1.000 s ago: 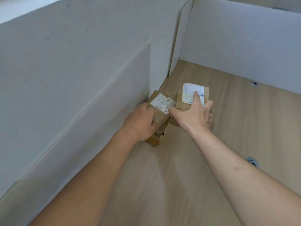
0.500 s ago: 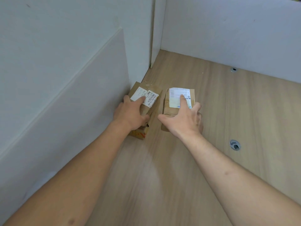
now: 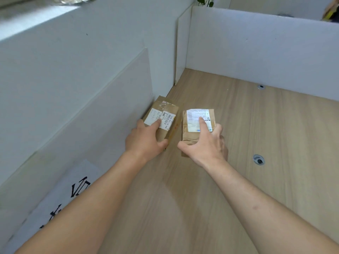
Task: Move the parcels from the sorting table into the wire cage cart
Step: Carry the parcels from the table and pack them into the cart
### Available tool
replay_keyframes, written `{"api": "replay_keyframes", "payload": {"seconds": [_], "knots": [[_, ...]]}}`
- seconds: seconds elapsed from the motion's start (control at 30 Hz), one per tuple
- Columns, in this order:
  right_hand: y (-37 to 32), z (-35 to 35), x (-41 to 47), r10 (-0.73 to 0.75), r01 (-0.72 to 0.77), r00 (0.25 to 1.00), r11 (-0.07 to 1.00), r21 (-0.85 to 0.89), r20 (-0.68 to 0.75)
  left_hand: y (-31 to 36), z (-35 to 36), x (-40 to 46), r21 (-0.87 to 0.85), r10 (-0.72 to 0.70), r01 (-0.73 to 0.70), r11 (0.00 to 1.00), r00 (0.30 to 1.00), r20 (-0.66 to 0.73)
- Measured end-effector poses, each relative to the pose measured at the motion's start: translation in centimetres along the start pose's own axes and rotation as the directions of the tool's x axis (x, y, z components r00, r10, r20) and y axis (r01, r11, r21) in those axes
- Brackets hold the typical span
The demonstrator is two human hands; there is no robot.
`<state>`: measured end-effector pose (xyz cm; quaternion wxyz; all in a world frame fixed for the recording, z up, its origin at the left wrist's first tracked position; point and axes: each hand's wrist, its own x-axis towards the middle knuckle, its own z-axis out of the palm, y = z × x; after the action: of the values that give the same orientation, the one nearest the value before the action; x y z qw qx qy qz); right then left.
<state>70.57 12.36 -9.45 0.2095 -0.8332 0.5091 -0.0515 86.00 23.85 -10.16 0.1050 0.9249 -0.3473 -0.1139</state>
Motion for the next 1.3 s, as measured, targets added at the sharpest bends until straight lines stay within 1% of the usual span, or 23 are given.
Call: {"api": "replay_keyframes", "payload": {"seconds": [0.13,0.3,0.4,0.53,0.7,0.87,1.2,1.3], "knots": [[2.2,-1.3,-3.5,-0.062,0.063,0.998,0.998,-0.009,0.023,0.6,-0.5,-5.4,0.028,-0.039,0.040,0.999,0.999,-0.028],[5.4,-2.3,-8.2,-0.176,0.178,0.982,0.984,-0.023,0.066,1.8,-0.3,-12.9,0.015,-0.125,0.126,0.992,0.990,-0.067],[7.1,-2.3,-10.9,-0.247,0.249,0.966,0.969,-0.009,0.078,2.2,0.6,-17.4,-0.012,-0.193,0.193,0.981,0.977,-0.091],[9.1,-1.7,-14.6,-0.335,0.337,0.935,0.942,0.004,0.121,2.4,2.9,-23.1,-0.005,-0.277,0.278,0.961,0.955,-0.110],[10.3,-0.7,-18.6,-0.407,0.414,0.896,0.910,-0.003,0.177,1.8,4.6,-29.5,-0.038,-0.368,0.366,0.930,0.920,-0.136],[10.4,1.2,-22.6,-0.477,0.493,0.850,0.870,-0.022,0.222,0.0,5.9,-34.9,-0.060,-0.476,0.472,0.879,0.871,-0.122],[11.8,8.2,-32.5,-0.516,0.561,0.784,0.827,-0.039,0.345,-4.9,12.8,-45.3,-0.139,-0.607,0.597,0.790,0.794,-0.040],[12.8,9.8,-35.8,-0.536,0.598,0.748,0.800,-0.048,0.392,-5.9,14.8,-49.2,-0.149,-0.632,0.623,0.768,0.775,-0.017]]}}
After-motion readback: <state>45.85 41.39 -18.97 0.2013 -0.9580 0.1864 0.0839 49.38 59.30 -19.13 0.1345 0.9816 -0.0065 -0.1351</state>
